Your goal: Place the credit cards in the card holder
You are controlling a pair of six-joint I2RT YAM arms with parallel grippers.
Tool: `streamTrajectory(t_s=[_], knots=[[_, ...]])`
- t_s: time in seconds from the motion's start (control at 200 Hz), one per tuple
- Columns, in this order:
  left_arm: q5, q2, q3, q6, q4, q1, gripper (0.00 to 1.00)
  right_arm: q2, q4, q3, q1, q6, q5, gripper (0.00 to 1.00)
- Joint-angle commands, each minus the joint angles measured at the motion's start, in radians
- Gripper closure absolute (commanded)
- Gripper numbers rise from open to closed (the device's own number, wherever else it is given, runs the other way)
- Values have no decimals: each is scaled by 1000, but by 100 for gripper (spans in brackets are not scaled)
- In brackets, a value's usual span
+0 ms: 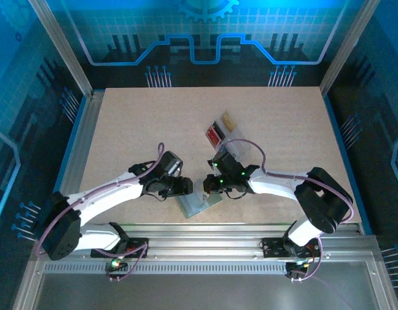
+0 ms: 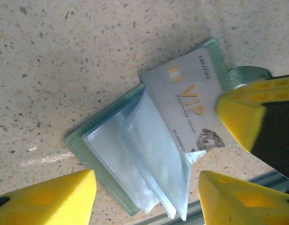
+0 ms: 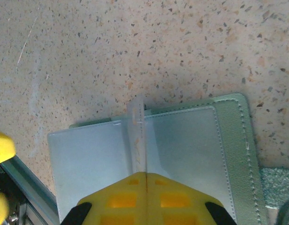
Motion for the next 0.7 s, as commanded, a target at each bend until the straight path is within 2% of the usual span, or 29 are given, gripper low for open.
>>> streamTrajectory(t_s=[0.0,0.105,0.265,0.425,0.695], knots=[[19,95,18,11,1,-15,40,20,-42,19,17,-18,17,100],[0,178,40,23,1,-41,41,23,-50,20,14,-21,24,100],[-20,191,-17,-4,-1,-57,54,11,-73,10,5,-20,62,100],[-21,198,-51,1,27,-57,56,2,-113,-9,-24,-7,104,100],[-2,355,28,43,122,-59,65,-95,-155,-130,-52,96,219,100]])
